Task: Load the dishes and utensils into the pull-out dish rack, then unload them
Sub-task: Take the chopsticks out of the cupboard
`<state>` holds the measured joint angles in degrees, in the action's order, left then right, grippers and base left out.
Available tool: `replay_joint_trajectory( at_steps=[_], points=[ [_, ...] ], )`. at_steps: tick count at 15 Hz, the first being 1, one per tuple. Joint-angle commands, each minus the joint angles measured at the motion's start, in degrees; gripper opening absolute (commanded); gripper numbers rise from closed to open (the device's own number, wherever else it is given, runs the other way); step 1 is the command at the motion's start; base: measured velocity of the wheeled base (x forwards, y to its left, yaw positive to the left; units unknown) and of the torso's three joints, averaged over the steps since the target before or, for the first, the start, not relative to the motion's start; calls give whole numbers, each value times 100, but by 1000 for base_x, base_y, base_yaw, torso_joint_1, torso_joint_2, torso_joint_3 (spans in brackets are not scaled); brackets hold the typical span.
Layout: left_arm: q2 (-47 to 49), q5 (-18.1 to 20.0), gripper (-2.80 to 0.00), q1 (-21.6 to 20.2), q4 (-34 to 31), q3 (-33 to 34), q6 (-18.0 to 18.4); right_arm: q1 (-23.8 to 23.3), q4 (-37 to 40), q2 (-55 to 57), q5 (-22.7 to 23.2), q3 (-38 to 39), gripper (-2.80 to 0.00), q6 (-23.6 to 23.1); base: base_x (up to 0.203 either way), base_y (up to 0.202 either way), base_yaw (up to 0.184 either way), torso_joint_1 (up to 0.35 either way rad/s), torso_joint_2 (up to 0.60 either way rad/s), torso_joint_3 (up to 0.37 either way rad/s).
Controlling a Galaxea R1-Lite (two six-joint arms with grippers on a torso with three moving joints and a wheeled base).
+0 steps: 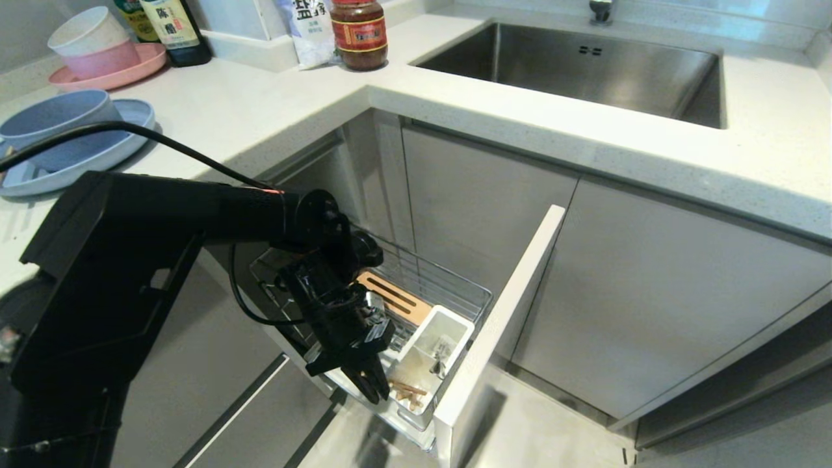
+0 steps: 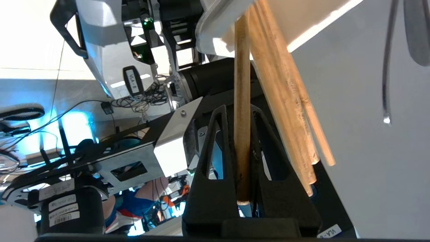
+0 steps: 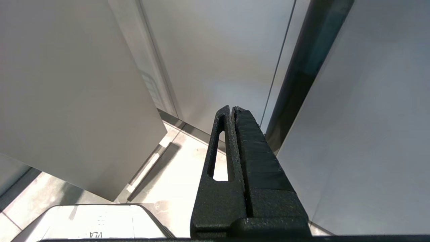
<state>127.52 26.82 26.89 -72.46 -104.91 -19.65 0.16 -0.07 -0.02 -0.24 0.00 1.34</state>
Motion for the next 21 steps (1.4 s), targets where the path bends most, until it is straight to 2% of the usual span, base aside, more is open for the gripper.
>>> replay_joint_trajectory(
  at_steps=[1, 10, 16, 21],
  points=[
    [-198, 25, -280, 9, -46, 6, -27, 2, -1, -24, -2, 9, -280, 6, 0, 0, 0, 0, 0, 0],
    [-1510, 16, -280, 215, -644, 68, -31, 2, -1, -24, -2, 9, -280, 2, 0, 0, 0, 0, 0, 0],
    [-2162, -324, -280, 273, -895, 87, -87, 2, -1, -24, -2, 9, -280, -2, 0, 0, 0, 0, 0, 0],
    [-2968, -327, -280, 397, -1149, -25, -74, 2, -1, -24, -2, 9, -280, 6, 0, 0, 0, 0, 0, 0]
  ],
)
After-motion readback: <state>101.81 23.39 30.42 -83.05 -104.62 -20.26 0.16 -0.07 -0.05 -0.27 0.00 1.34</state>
